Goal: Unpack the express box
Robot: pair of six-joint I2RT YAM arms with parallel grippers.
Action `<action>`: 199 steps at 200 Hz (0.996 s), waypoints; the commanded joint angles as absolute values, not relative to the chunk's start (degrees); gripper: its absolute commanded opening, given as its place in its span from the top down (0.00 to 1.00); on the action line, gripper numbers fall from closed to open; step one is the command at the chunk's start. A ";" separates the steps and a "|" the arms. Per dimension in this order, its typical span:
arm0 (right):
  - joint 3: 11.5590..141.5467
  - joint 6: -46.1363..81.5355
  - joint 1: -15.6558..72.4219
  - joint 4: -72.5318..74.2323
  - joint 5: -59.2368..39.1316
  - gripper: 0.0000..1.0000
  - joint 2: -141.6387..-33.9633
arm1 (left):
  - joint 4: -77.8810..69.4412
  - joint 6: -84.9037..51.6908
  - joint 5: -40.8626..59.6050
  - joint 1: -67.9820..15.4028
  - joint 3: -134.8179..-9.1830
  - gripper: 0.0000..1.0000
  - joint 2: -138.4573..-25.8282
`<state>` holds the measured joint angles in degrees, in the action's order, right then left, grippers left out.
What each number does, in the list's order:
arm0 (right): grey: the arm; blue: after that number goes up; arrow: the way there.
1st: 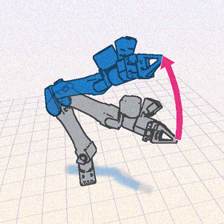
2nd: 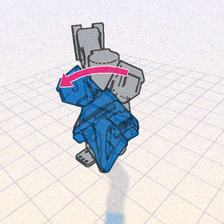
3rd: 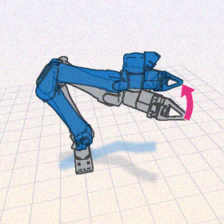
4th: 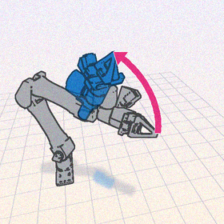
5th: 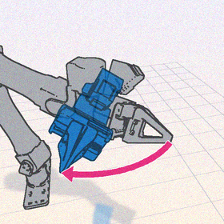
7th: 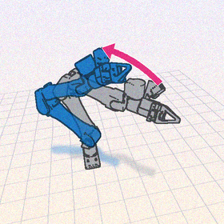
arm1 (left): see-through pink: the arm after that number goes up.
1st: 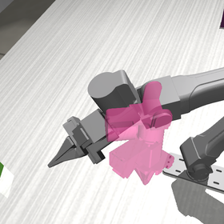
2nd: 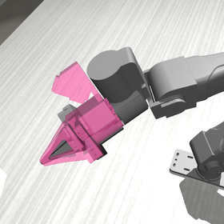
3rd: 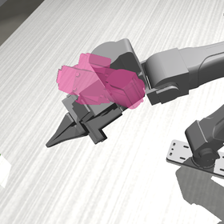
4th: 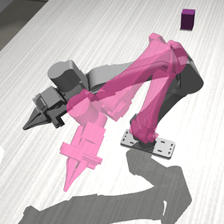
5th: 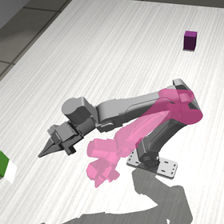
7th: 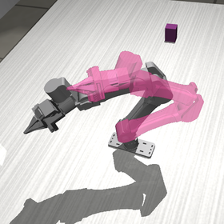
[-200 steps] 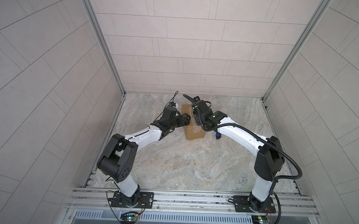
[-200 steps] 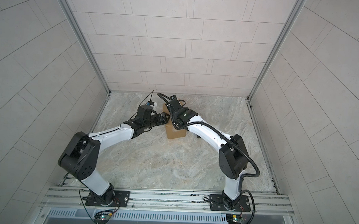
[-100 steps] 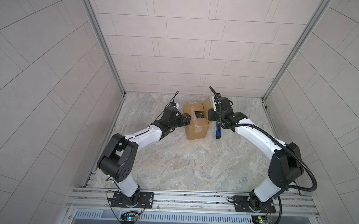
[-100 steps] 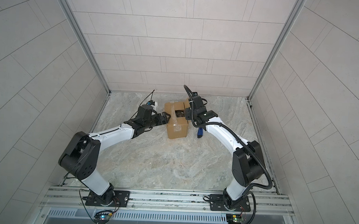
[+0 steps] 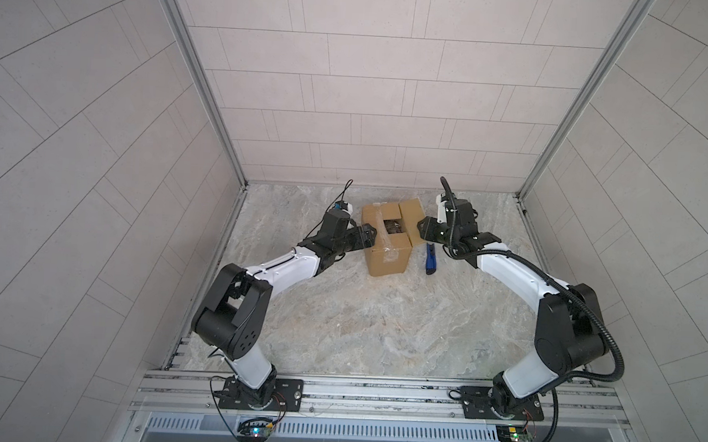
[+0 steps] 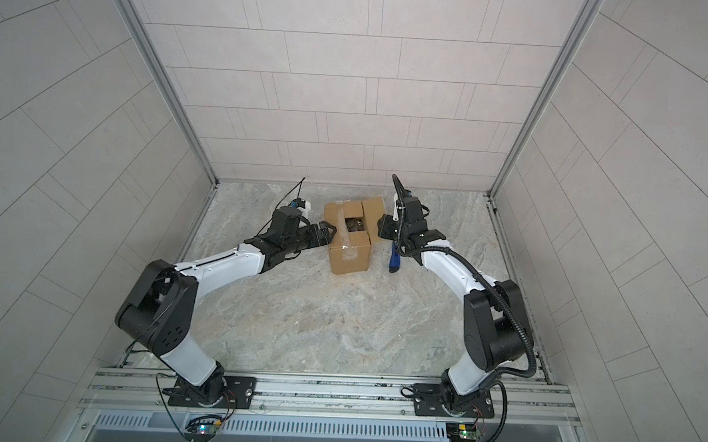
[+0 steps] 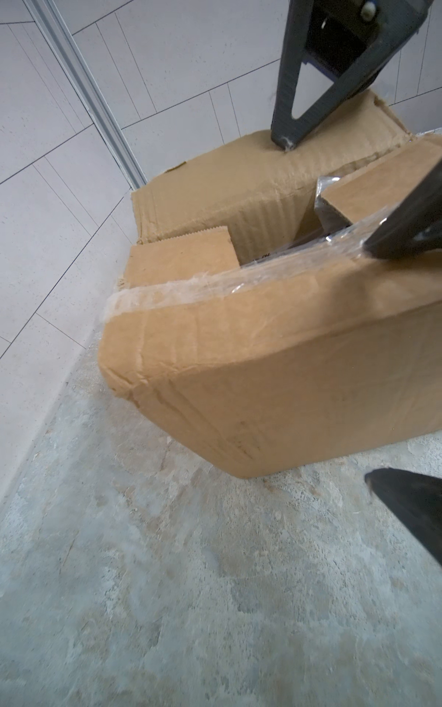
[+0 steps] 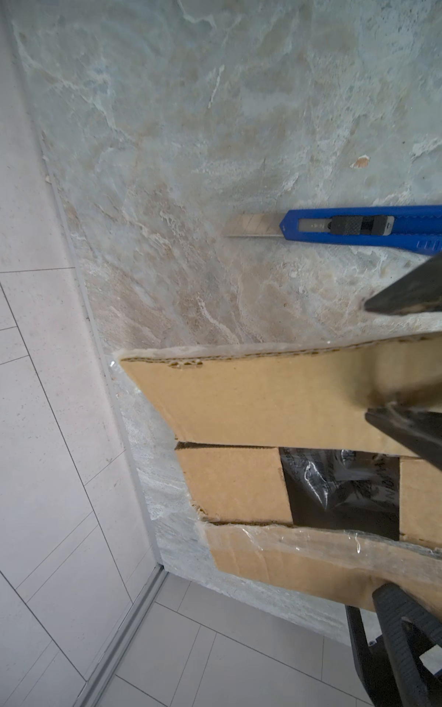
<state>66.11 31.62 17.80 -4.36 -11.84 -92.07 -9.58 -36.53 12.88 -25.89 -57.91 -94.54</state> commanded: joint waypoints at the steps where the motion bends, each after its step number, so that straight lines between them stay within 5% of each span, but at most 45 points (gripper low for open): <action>1: 64.59 32.92 17.36 -4.05 -11.97 0.56 -91.48 | -4.31 -35.20 11.95 -25.62 -58.36 0.12 -95.75; 199: 68.03 21.47 18.97 -15.75 -3.12 0.33 -92.68 | -1.26 -34.89 12.57 -25.63 -61.85 0.12 -93.96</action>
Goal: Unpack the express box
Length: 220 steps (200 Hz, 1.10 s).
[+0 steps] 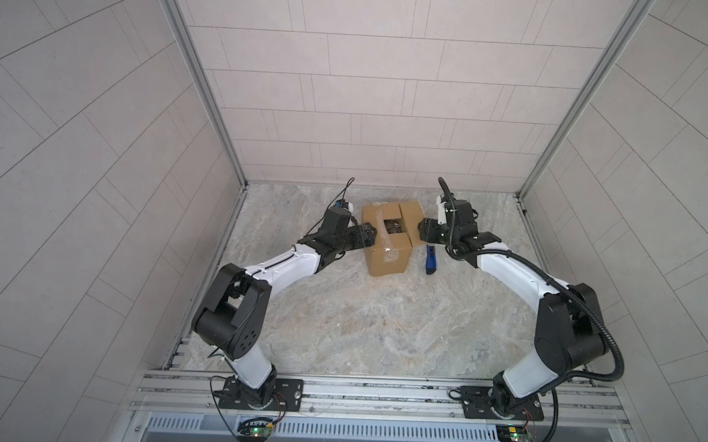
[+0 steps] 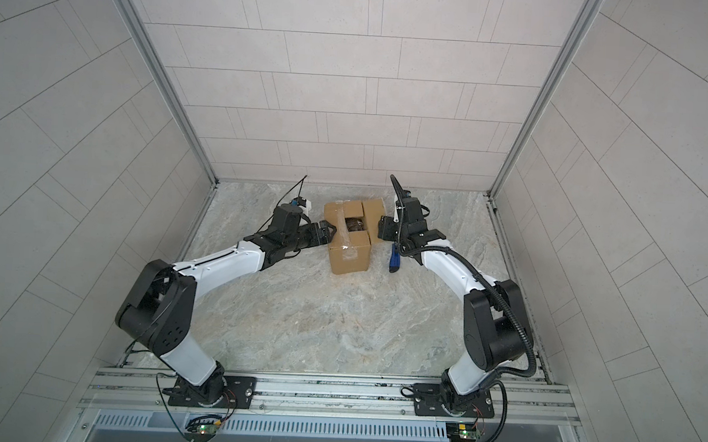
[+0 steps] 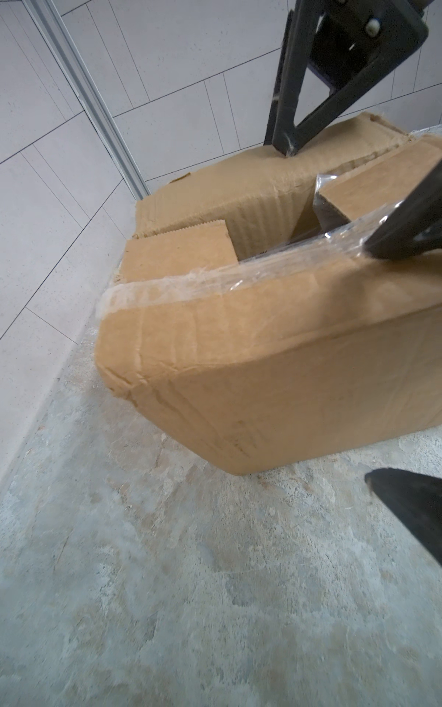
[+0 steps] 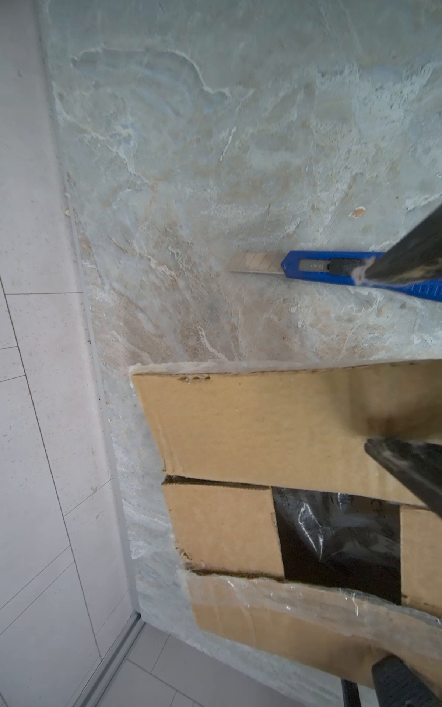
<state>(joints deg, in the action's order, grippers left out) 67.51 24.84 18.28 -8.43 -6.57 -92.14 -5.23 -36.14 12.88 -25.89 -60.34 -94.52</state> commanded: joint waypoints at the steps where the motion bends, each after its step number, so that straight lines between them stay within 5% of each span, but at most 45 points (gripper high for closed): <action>1: 68.03 21.41 19.02 -15.78 -3.14 0.33 -92.70 | -1.24 -34.89 12.57 -25.60 -61.91 0.12 -93.91; 76: 67.06 23.35 22.00 -15.67 -3.89 0.33 -93.12 | 14.95 -31.73 9.06 -26.08 -73.93 0.11 -90.86; 148: 64.39 26.70 24.73 -12.06 -4.92 0.33 -92.26 | 40.85 -23.33 -8.01 -34.13 -94.55 0.10 -100.61; 220: 62.04 28.33 26.06 -9.73 -5.61 0.33 -91.33 | 50.18 -20.35 -22.65 -37.64 -103.84 0.10 -107.68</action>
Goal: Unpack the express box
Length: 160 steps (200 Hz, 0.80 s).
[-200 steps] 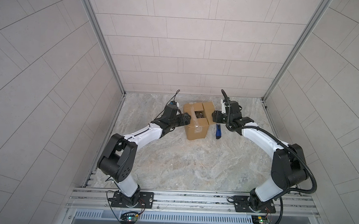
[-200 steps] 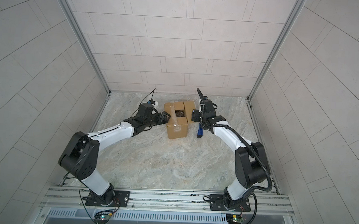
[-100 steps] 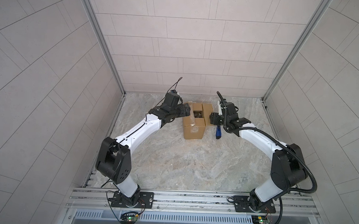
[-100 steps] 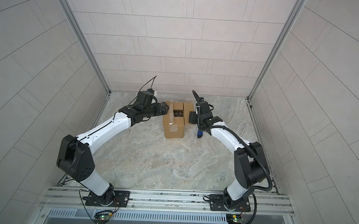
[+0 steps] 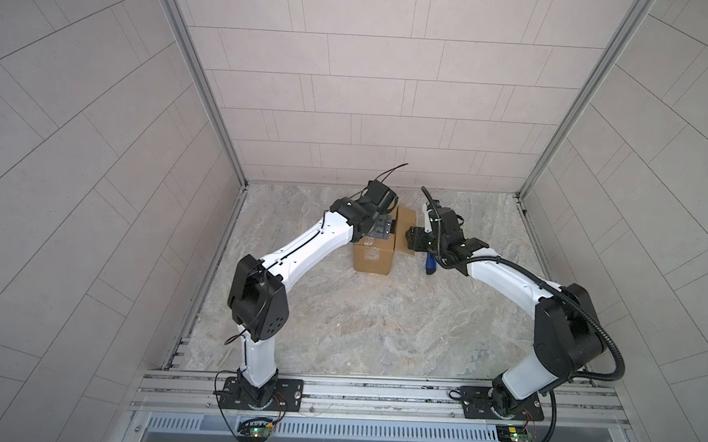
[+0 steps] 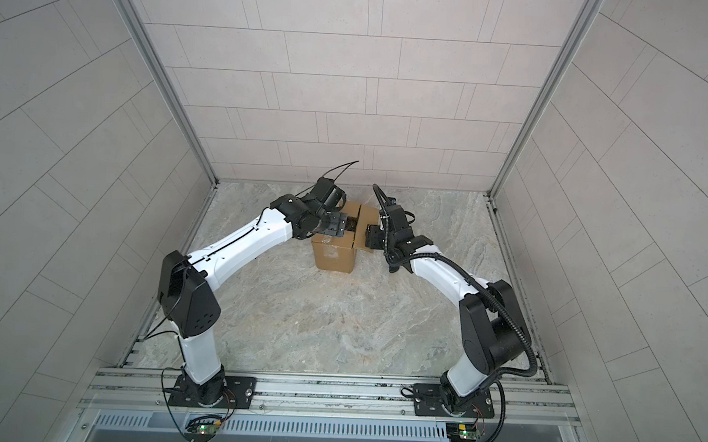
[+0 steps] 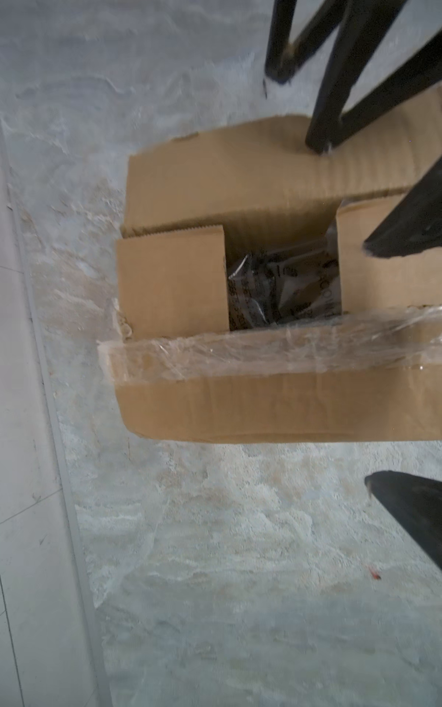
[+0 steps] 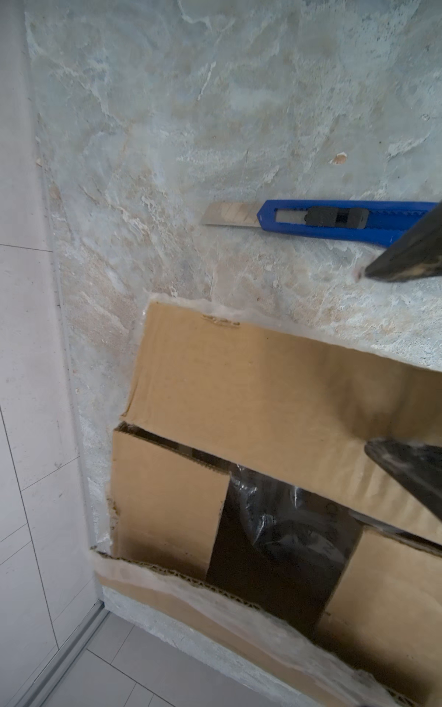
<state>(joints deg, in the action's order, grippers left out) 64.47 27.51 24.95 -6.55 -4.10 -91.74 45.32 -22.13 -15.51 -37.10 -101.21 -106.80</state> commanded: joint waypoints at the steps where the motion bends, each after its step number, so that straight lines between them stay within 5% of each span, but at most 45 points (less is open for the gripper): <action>1: 62.00 28.36 26.08 -9.70 -5.62 0.33 -91.32 | 50.18 -20.33 -22.71 -37.67 -103.86 0.10 -107.76; 160: 60.00 29.11 26.91 -8.17 -5.98 0.33 -90.64 | 52.60 -17.67 -29.36 -38.94 -111.05 0.15 -116.44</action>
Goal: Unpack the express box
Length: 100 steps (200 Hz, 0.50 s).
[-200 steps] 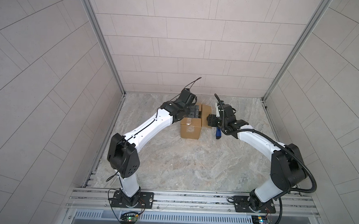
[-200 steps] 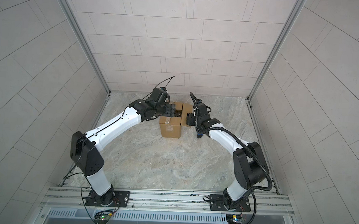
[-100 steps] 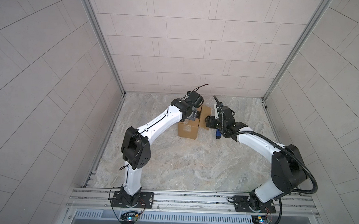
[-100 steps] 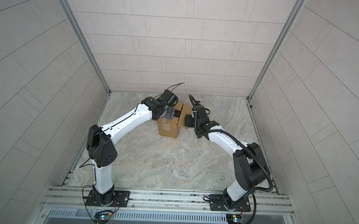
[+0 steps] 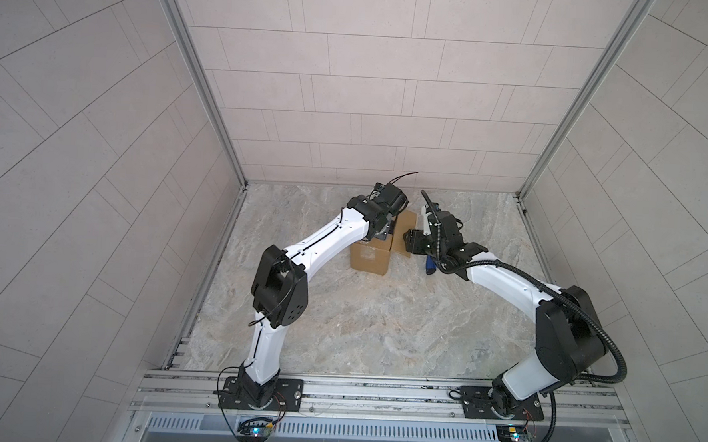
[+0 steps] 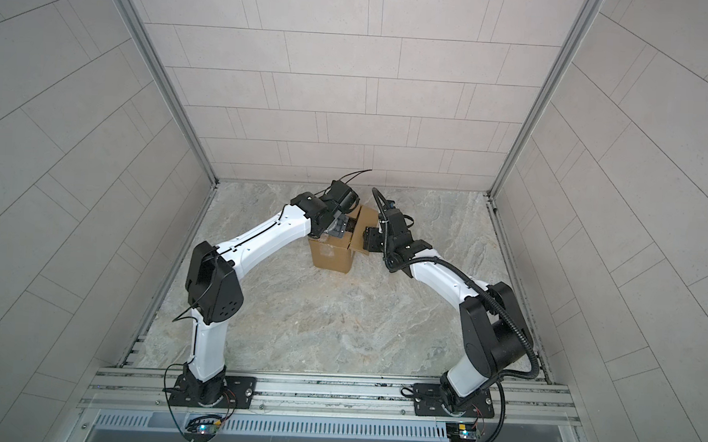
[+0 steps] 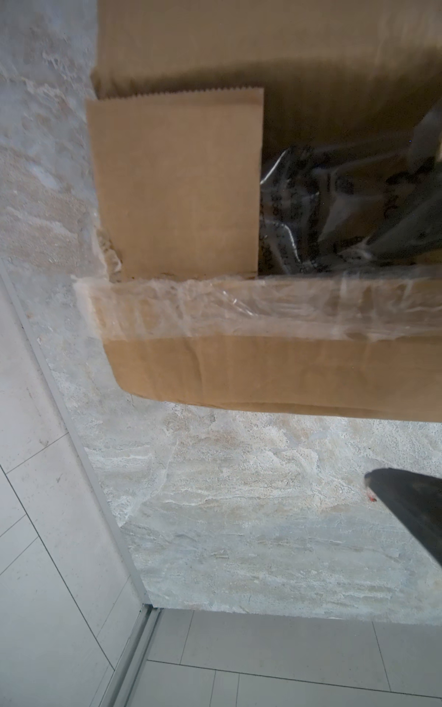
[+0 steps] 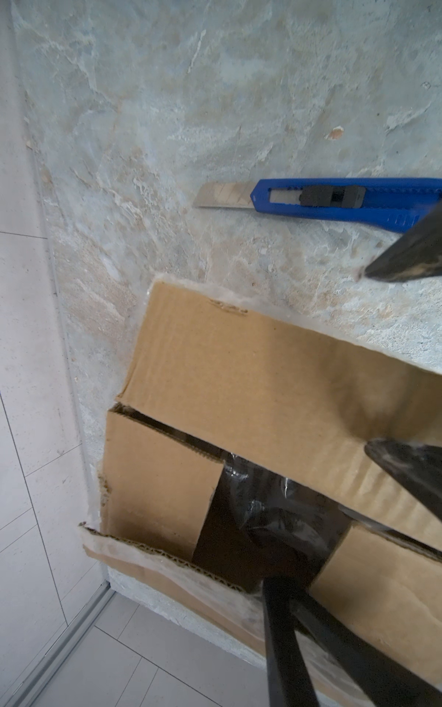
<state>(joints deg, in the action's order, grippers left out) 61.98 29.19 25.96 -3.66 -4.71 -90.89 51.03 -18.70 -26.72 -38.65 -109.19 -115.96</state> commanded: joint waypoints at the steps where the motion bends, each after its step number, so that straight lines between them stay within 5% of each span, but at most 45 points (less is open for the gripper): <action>1: 60.02 29.15 26.95 -8.13 -5.98 0.33 -90.63 | 52.62 -17.63 -29.36 -38.94 -111.07 0.15 -116.45; 42: 59.93 28.93 26.95 -8.08 -5.74 0.33 -90.27 | 53.35 -17.27 -29.66 -37.82 -111.99 0.27 -116.14; 100: 59.54 28.99 26.91 -8.09 -5.86 0.33 -90.27 | 51.04 -16.87 -22.89 -35.60 -109.44 0.67 -111.45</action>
<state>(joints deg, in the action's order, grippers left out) 61.41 29.21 26.17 -3.22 -5.04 -90.52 51.18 -16.73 -26.48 -37.39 -110.52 -115.70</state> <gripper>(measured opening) 0.672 0.370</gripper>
